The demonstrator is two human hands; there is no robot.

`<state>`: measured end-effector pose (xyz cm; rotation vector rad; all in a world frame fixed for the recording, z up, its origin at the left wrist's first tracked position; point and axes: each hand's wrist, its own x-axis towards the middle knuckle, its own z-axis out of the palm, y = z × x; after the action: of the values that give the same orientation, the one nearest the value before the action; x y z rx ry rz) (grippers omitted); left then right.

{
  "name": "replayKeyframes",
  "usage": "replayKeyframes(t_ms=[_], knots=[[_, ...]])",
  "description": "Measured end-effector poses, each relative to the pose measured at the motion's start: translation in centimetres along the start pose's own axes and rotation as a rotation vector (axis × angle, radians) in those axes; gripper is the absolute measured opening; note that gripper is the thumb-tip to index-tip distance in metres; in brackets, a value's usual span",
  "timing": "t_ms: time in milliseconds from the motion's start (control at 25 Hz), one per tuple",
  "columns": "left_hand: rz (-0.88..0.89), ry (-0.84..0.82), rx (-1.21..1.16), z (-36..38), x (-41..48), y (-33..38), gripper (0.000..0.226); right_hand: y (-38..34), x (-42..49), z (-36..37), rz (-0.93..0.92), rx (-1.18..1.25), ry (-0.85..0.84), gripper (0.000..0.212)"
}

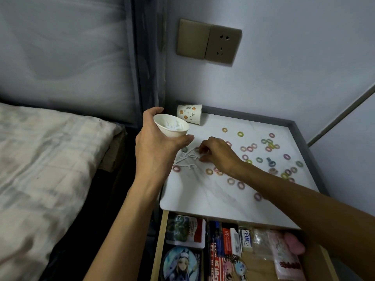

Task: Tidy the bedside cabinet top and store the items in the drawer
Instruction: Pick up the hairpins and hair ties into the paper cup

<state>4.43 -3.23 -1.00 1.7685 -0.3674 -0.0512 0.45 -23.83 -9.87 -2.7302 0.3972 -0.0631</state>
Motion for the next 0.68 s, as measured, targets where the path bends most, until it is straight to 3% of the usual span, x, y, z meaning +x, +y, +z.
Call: replayKeyframes(t_ms=[400,680], knots=[[-0.013,-0.013,0.006,0.1,0.0,-0.1,0.084,0.8,-0.7,-0.5,0.102,-0.206,-0.022,0.019],[-0.013,-0.017,0.008,0.0,-0.1,-0.1,0.084,0.9,-2.0,-0.6,-0.098,-0.576,-0.043,0.035]])
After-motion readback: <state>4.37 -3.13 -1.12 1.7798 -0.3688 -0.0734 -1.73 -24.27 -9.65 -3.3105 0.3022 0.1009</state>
